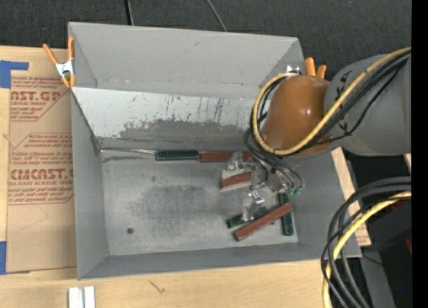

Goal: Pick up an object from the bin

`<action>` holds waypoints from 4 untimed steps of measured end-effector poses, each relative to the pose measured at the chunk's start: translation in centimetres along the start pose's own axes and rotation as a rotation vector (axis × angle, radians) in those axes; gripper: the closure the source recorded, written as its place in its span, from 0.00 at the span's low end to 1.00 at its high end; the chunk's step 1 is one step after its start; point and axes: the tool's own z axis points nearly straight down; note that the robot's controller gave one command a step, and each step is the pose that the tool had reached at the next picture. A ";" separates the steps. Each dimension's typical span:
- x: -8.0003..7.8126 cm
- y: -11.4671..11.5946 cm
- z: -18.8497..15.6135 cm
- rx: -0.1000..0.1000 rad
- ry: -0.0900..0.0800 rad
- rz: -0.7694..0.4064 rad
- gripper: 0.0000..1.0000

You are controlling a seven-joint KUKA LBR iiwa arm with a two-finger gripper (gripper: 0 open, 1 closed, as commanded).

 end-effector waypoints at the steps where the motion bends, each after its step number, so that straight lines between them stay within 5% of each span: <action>1: 0.6 -1.2 1.4 0.000 -0.030 -0.101 0.00; 2: 1.7 -2.0 1.6 -0.001 -0.038 -0.005 0.00; 3: 2.6 -1.7 1.7 0.016 -0.065 -0.103 0.00; 4: 3.0 -1.5 1.7 0.021 -0.068 -0.144 0.00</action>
Offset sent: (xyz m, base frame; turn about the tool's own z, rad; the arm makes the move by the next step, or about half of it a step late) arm -0.0307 -0.0405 -0.0309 -0.0474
